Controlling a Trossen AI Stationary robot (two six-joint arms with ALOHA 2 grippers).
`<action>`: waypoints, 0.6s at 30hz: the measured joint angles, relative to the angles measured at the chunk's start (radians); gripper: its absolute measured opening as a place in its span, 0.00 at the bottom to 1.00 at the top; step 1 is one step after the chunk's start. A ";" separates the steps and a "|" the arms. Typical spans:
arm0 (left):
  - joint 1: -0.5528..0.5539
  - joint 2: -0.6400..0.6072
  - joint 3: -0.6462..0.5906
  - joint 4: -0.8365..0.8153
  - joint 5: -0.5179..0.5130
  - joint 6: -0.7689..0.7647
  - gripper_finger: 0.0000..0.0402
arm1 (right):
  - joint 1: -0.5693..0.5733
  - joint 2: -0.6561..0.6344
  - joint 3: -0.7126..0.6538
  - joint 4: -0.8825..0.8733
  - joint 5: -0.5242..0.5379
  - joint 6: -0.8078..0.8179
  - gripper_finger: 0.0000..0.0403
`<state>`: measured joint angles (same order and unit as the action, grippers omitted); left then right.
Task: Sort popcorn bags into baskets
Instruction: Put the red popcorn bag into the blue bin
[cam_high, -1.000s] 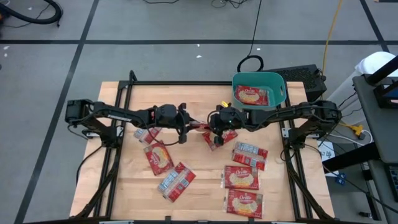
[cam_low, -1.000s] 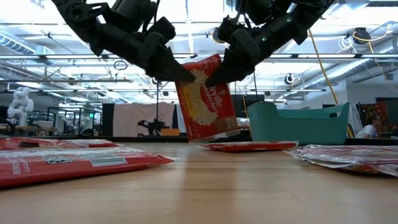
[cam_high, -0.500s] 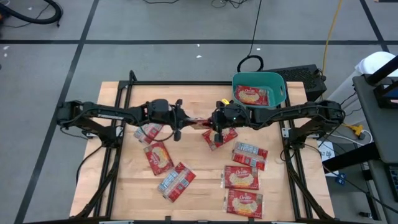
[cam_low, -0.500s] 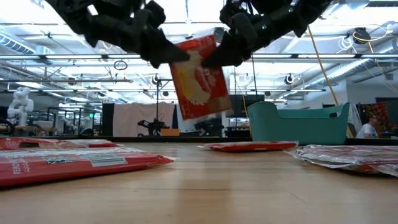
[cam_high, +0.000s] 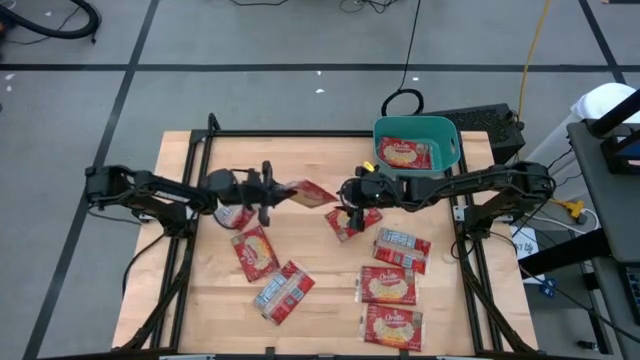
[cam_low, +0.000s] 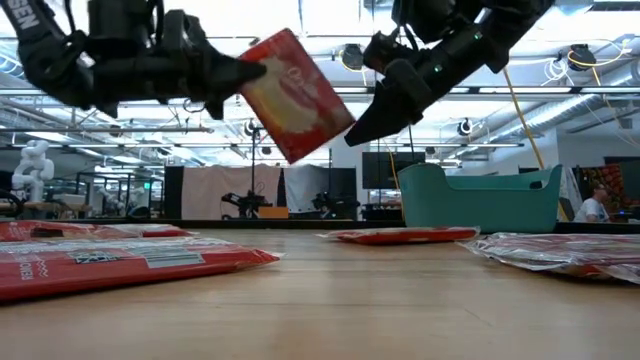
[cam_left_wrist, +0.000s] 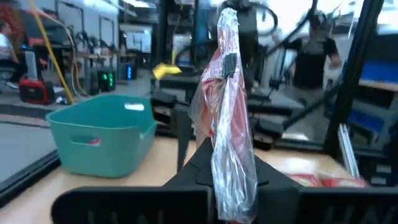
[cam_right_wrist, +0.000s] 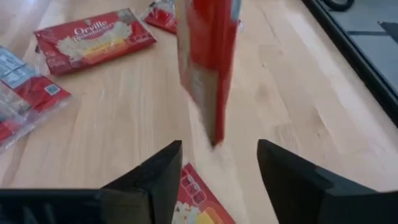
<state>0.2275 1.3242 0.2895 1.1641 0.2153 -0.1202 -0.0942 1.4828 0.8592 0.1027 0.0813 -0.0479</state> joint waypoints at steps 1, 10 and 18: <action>0.006 0.002 -0.017 0.019 0.004 -0.008 0.03 | 0.000 0.000 -0.007 0.014 0.000 0.002 0.51; 0.003 0.003 -0.101 0.171 0.005 0.006 0.03 | 0.010 0.001 -0.176 0.497 -0.003 0.011 0.51; -0.038 0.011 -0.103 0.310 0.012 0.021 0.03 | 0.011 0.001 -0.233 0.712 -0.018 0.012 0.51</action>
<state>0.1893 1.3350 0.1860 1.4741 0.2276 -0.0990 -0.0830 1.4834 0.6266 0.8148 0.0630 -0.0356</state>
